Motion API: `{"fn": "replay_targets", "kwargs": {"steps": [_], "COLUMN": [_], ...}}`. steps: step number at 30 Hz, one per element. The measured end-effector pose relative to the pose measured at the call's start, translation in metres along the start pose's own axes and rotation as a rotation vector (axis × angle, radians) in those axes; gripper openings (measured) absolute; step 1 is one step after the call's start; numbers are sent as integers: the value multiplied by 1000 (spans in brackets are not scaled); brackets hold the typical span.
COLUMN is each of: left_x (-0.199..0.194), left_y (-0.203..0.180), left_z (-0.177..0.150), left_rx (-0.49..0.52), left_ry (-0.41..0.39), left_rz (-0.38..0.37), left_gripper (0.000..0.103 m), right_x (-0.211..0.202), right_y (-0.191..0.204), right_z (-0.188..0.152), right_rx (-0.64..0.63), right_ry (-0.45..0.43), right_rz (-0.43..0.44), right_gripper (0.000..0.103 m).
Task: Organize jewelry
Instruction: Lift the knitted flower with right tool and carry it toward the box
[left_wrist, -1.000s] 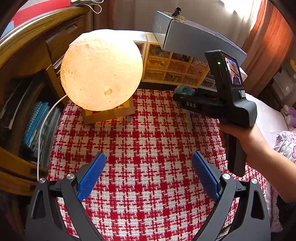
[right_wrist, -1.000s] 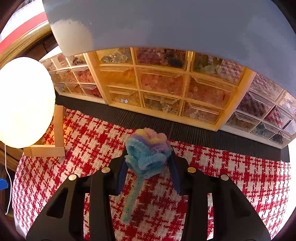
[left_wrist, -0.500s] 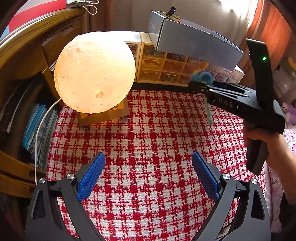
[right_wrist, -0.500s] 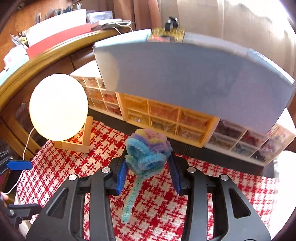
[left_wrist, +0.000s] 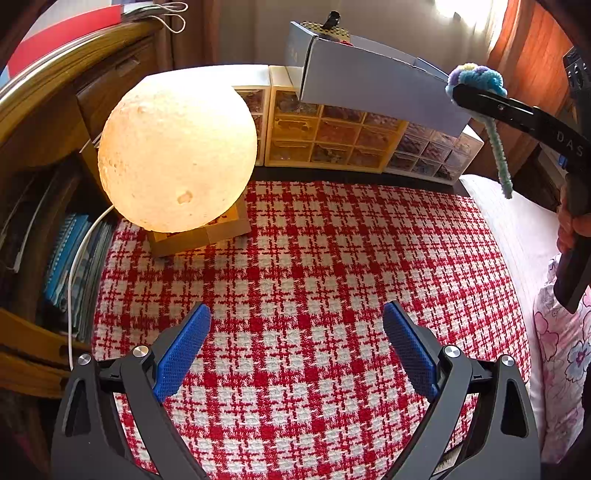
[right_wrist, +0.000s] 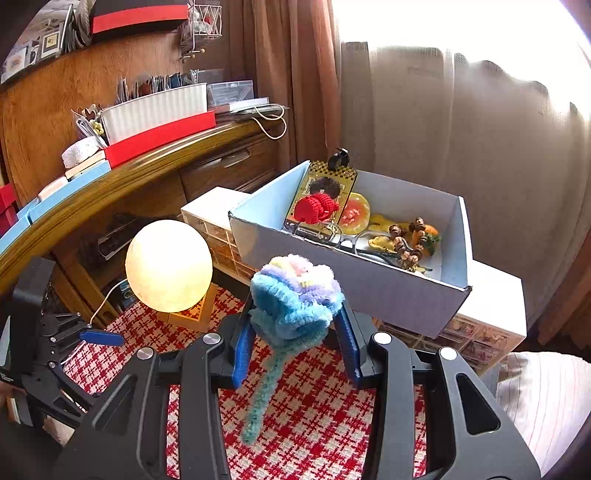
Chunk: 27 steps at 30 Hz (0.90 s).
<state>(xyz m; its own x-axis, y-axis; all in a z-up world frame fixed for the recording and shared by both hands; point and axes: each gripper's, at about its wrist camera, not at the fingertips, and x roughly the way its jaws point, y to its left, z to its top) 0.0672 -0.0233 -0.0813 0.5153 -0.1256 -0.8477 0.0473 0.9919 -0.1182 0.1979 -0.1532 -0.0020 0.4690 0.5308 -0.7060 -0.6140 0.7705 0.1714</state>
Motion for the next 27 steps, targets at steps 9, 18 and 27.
{"fn": "replay_targets", "kwargs": {"steps": [9,18,27], "left_x": [3,1,-4], "left_y": [-7,-16,-11], "left_z": [0,1,4], "left_rx": [13,31,22], "left_ry": [7,2,-13], "left_rz": [2,-8,6], "left_gripper": [94,94,94], "right_x": [-31,-33,-23], "right_y": [-6,-24,-34], "right_z": [19,42,64], "right_rx": [-58,29,41], "right_ry": [-65,-110,-112], "right_rz": [-63,-48,-74], "right_gripper": [39,39,39]}}
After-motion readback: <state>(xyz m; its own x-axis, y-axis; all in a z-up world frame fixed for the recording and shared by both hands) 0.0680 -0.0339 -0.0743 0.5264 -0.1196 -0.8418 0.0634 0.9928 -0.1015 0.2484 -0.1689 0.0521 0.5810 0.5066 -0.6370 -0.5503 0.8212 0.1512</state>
